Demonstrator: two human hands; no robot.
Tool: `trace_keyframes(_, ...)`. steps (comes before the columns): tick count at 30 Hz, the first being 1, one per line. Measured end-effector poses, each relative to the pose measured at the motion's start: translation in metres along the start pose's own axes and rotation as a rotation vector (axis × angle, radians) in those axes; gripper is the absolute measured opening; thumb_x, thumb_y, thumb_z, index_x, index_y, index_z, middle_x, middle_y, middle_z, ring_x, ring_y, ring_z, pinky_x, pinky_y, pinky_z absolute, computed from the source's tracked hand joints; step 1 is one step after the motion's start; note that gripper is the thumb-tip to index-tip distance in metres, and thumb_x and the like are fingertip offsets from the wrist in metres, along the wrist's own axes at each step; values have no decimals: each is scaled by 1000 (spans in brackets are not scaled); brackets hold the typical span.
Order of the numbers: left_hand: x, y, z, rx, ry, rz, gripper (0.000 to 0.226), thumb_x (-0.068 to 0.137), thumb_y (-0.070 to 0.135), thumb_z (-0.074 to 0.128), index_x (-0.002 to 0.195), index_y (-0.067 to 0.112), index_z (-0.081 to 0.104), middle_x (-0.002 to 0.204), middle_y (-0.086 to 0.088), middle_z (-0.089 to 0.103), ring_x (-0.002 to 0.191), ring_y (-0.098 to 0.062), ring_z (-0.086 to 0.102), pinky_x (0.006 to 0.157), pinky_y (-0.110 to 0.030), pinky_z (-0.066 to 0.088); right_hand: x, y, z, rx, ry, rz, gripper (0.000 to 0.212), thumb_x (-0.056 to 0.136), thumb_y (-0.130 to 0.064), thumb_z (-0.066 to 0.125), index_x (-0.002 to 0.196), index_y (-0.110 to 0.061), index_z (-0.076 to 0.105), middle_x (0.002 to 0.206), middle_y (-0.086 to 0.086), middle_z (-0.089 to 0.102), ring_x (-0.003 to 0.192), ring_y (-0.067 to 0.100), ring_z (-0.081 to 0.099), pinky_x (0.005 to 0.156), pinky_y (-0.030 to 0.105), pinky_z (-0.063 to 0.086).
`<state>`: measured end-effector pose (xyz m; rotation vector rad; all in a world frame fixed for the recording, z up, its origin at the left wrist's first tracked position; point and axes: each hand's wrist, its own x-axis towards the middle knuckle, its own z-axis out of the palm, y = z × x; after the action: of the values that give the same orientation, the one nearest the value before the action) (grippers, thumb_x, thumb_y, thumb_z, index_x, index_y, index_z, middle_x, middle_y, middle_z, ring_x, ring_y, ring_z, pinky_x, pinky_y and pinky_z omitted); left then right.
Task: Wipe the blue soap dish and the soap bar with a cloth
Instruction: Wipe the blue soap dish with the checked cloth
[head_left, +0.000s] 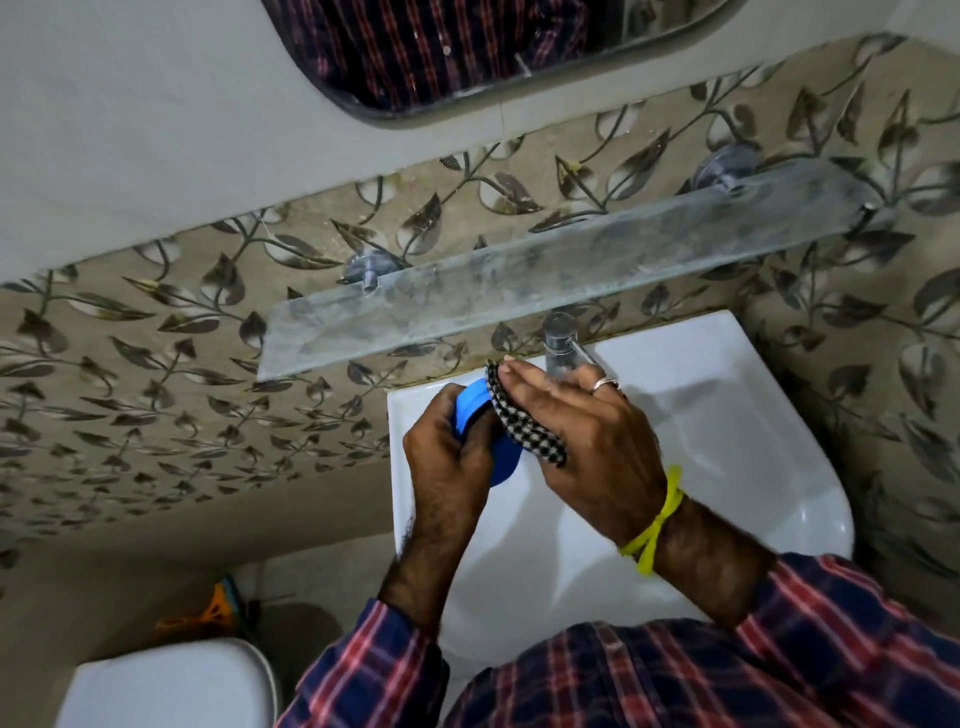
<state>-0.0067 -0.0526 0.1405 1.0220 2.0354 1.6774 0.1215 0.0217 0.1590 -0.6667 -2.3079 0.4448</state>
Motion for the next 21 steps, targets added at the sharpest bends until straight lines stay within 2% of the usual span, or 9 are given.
trace_keyframes(3, -4, 3, 10, -69, -7, -28, 5, 89, 9, 69, 91, 13, 68, 85, -14, 69, 76, -21, 64, 73, -45, 56, 10, 3, -1, 109, 33, 92, 50, 78, 3, 65, 127, -6, 65, 131, 8, 66, 112, 25, 67, 101, 38, 46)
trace_keyframes(5, 1, 1, 12, -169, 14, -92, 17, 88, 7, 70, 90, 23, 69, 87, -11, 71, 80, -19, 65, 76, -47, 58, 14, -1, 1, 115, 23, 71, 48, 80, 3, 65, 128, -5, 64, 132, 9, 65, 118, 21, 65, 101, 36, 43)
trace_keyframes(7, 6, -1, 10, -255, 23, -106, 14, 85, 16, 71, 89, 29, 72, 86, 0, 73, 81, -18, 67, 78, -42, 59, 12, 1, 0, 124, 61, 27, 47, 82, 1, 60, 129, -4, 63, 133, 9, 64, 119, 19, 65, 99, 36, 45)
trace_keyframes(9, 4, 2, 14, -331, 37, -103, 15, 85, 19, 73, 89, 33, 74, 84, 5, 73, 81, -16, 68, 76, -37, 60, 10, 6, -2, 169, 115, 75, 47, 82, -2, 58, 129, -4, 63, 132, 9, 65, 119, 19, 65, 99, 42, 48)
trace_keyframes(11, -1, 3, 20, -382, 67, -112, 18, 88, 13, 73, 90, 31, 74, 84, 5, 73, 81, -15, 67, 74, -32, 59, 11, 6, 0, 220, 147, 151, 49, 80, 1, 62, 128, -3, 63, 131, 9, 65, 119, 20, 65, 99, 46, 49)
trace_keyframes(13, 1, 0, 22, -418, 97, -134, 17, 89, 8, 73, 93, 25, 72, 84, 5, 74, 81, -13, 68, 73, -30, 58, 11, 1, 3, 217, 134, 134, 52, 78, 5, 65, 130, -3, 62, 133, 9, 64, 118, 22, 65, 100, 43, 49)
trace_keyframes(16, 11, 0, 20, -542, 136, -152, 12, 86, 15, 75, 96, 21, 71, 86, 2, 75, 79, -13, 70, 72, -28, 59, 6, 6, 4, 191, 172, 89, 56, 74, 9, 66, 129, -1, 62, 132, 10, 64, 114, 18, 66, 99, 38, 50)
trace_keyframes(18, 10, 4, 22, -621, 161, -160, 14, 84, 20, 76, 97, 21, 71, 87, 2, 76, 79, -13, 71, 71, -28, 59, 2, 12, 5, 213, 206, 156, 59, 69, 14, 66, 126, 0, 64, 128, 11, 67, 112, 13, 62, 96, 41, 53)
trace_keyframes(21, 10, 7, 29, -661, 177, -213, 14, 88, 14, 70, 102, 15, 69, 87, 2, 77, 77, -13, 72, 69, -28, 60, 3, 6, 8, 217, 213, 171, 58, 68, 13, 63, 125, 1, 64, 127, 12, 67, 108, 14, 62, 95, 40, 52)
